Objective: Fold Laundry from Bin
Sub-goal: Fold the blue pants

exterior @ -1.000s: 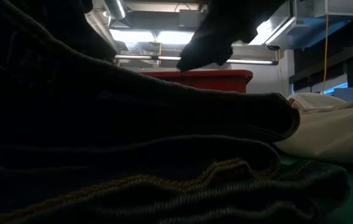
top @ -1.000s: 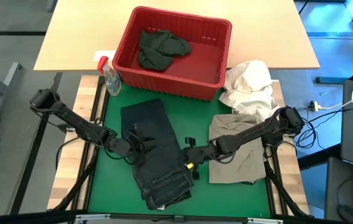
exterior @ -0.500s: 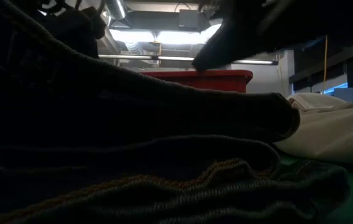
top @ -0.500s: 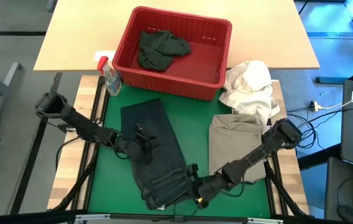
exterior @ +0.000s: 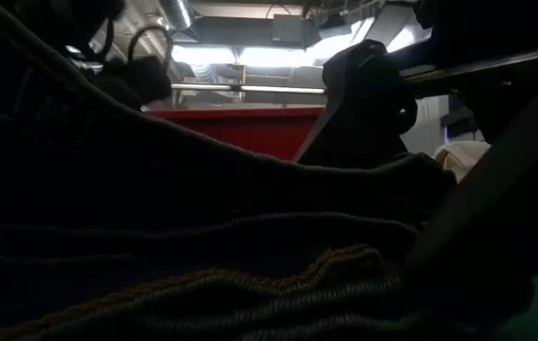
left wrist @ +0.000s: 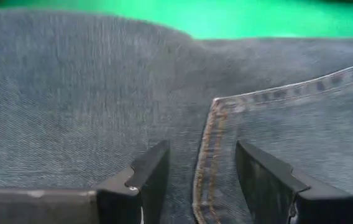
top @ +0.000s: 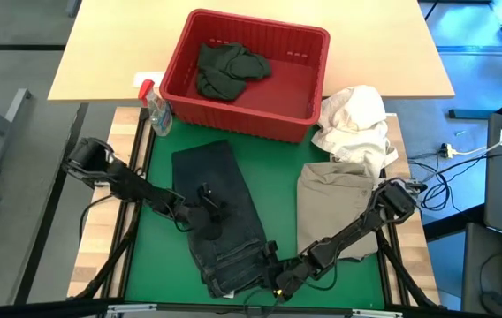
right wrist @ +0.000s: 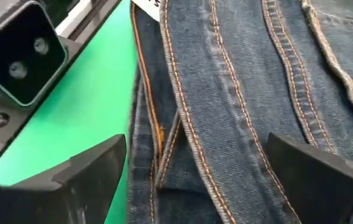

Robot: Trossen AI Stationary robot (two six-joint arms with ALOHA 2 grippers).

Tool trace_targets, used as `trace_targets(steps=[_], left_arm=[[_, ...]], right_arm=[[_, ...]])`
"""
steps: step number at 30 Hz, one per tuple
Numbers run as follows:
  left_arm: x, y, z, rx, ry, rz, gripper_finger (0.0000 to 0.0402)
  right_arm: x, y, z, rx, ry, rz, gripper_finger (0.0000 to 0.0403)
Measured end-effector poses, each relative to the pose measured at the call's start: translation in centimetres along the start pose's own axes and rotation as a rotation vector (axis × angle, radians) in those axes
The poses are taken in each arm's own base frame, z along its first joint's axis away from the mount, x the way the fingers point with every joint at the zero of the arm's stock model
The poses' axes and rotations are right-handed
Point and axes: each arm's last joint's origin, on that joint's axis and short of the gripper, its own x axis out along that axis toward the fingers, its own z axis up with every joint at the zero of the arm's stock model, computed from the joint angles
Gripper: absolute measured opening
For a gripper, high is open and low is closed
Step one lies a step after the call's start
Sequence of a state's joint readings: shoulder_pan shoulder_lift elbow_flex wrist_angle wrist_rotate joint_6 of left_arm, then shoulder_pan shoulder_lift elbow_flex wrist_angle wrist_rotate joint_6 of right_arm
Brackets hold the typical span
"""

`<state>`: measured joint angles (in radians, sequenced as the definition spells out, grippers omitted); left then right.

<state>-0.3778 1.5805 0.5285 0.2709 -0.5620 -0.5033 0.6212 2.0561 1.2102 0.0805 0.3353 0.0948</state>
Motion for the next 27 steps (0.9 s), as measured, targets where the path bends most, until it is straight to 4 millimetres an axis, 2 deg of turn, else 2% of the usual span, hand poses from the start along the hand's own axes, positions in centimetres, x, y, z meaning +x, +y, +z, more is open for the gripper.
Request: trace_targets(steps=[5, 11, 16, 19, 27], left_arm=[[1.3, -0.1, -1.4, -0.018, 0.030, 0.031, 0.0176], [2.3, -0.3, -2.0, -0.065, 0.021, 0.044, 0.0176], [2.4, -0.4, -2.0, -0.074, 0.004, 0.047, 0.0176], [2.4, -0.4, -2.0, -0.076, 0.000, 0.045, 0.0176], [2.5, -0.4, -1.9, -0.084, -0.005, 0.036, 0.0176]], right_arm=[[0.2, 0.0, -0.2, -0.003, 0.004, -0.023, 0.0390], [0.2, -0.1, -0.2, -0.060, 0.004, -0.073, 0.0390], [0.5, -0.1, -0.5, -0.108, 0.016, -0.071, 0.0390], [0.5, 0.1, -0.7, -0.113, 0.034, -0.011, 0.0390], [0.0, 0.7, -0.4, -0.072, 0.037, 0.050, 0.0390]])
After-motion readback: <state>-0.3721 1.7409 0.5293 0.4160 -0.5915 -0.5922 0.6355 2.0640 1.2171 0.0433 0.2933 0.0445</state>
